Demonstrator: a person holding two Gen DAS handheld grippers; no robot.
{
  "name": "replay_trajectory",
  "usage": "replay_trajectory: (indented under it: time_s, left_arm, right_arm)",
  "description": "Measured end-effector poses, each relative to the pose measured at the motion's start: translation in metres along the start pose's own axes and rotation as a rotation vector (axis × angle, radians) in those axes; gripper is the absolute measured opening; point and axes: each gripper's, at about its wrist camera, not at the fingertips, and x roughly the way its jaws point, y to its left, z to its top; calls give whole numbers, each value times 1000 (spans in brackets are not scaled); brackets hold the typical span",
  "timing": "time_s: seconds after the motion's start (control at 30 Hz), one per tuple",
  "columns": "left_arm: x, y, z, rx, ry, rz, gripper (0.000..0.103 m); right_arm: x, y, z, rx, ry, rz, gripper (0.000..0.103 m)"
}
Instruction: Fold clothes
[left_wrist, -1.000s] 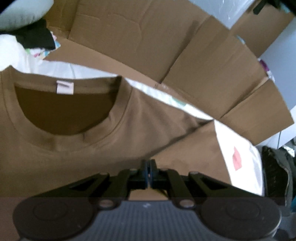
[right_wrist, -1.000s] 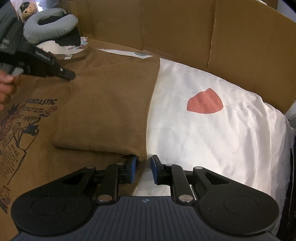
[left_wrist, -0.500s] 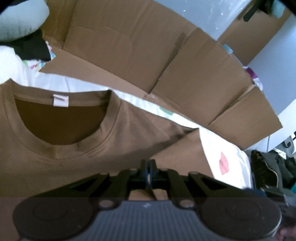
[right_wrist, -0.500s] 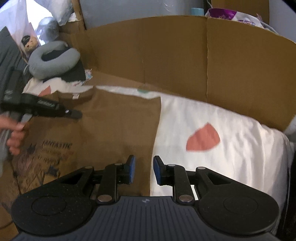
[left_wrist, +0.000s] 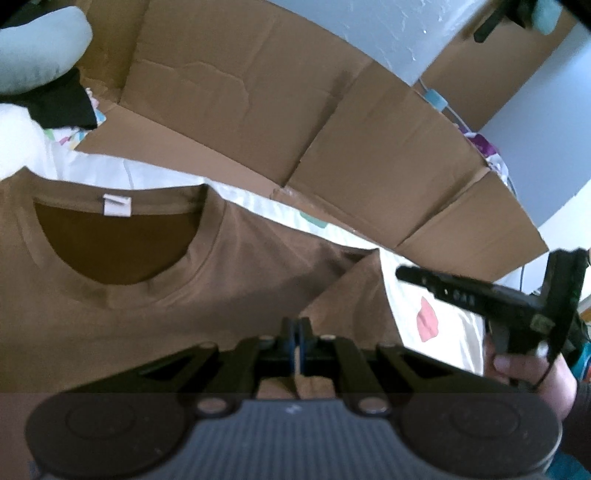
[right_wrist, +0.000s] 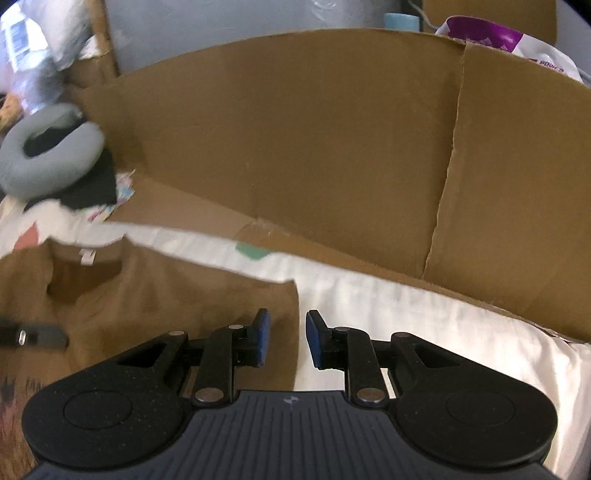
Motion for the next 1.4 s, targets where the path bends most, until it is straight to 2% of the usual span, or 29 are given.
replay_trajectory:
  time_s: [0.37,0.73,0.8,0.87,0.93,1.23,1.3,1.4]
  left_arm:
    - [-4,8,1,-36,10,2,2]
    - [4,18,-5,-58,23,18,2]
    - [6,20,-6,-60,23,21,2]
    - [8,22,-6,-61,23,24,2]
    - [10,24,-5,-60,20,27,2]
    - [29,31,-4,-48,19,62,2]
    - [34,35,-4,-53,22,70,2]
    - [39,40,-5,-62,24,71,2]
  right_arm:
    - [32,15,2,-66,57,-34,28]
    - [58,16,-2,-54,112,-20,28]
    - [62,15,-2,-61,118,-11,25]
    - [63,17,0,-82,116,-4,10]
    - [63,19,1,-100,112,-14,6]
    - [70,16,3,-93,122,-60,7]
    - [72,11,5,-79,122,-61,9]
    - [71,2,7,-70,115,-48,19]
